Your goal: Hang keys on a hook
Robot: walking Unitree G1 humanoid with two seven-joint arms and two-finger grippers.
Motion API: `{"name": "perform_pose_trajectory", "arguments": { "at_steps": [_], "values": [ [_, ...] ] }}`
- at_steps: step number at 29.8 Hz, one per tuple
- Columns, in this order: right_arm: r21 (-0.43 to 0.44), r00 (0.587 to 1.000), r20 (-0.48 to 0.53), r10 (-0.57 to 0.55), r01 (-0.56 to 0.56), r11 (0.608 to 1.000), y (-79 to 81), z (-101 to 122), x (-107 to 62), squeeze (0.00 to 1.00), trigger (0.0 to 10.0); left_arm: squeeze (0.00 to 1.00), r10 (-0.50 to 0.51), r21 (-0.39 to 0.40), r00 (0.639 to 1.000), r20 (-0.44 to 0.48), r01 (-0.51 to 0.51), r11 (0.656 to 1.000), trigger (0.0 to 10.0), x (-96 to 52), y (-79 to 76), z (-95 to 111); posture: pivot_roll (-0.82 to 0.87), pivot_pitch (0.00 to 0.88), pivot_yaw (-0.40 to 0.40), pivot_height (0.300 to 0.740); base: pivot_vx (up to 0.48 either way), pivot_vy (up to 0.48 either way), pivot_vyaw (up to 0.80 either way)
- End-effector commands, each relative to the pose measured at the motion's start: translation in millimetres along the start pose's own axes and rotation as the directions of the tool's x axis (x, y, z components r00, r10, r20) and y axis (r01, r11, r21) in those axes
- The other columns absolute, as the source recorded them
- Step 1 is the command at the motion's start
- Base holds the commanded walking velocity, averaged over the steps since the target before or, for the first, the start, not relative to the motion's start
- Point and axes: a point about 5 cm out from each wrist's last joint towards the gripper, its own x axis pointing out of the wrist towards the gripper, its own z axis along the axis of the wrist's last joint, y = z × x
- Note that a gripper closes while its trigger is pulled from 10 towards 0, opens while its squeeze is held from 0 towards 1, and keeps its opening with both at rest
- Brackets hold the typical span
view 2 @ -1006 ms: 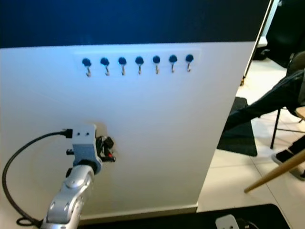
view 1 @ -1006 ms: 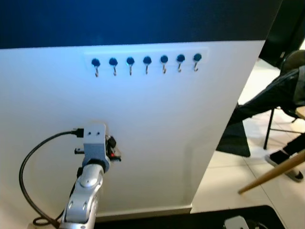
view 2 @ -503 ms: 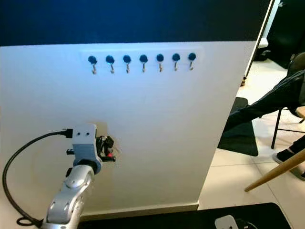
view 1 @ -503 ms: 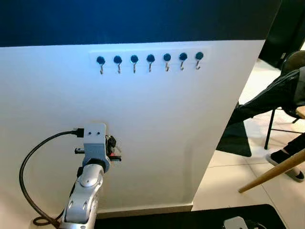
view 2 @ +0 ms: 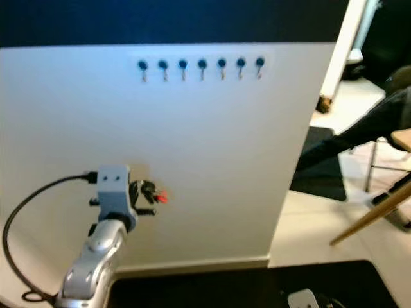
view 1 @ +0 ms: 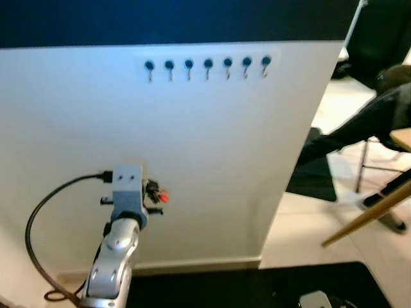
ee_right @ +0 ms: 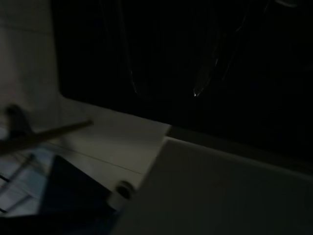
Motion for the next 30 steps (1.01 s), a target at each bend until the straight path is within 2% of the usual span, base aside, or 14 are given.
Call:
{"name": "perform_pose_trajectory", "arguments": {
  "at_steps": [1, 7, 30],
  "values": [
    [0.001, 0.999, -0.042, 0.001, -0.001, 1.000, 0.0, -9.6, -6.4, 0.00, 10.0, 0.00, 0.004, 0.023, 1.000, 0.003, -0.004, 1.000, 10.0, -1.1, 1.5, -0.6, 0.00, 0.158, 0.026, 0.740, -0.274, 0.000, 0.00],
    [0.001, 0.999, -0.044, 0.002, -0.002, 1.000, 0.6, -10.0, -6.5, 0.00, 10.0, 0.00, 0.004, 0.024, 1.000, 0.003, -0.004, 1.000, 10.0, -1.2, 1.6, -0.6, 0.00, 0.160, 0.026, 0.740, -0.271, 0.000, 0.00],
    [0.002, 1.000, -0.029, 0.007, -0.007, 1.000, 1.9, -5.9, -3.0, 0.00, 10.0, 0.00, -0.034, 0.043, 0.999, 0.029, 0.033, 0.999, 10.0, -1.4, -5.1, 3.0, 0.00, 0.157, 0.027, 0.740, 0.000, 0.000, 0.00]
  ]
}}
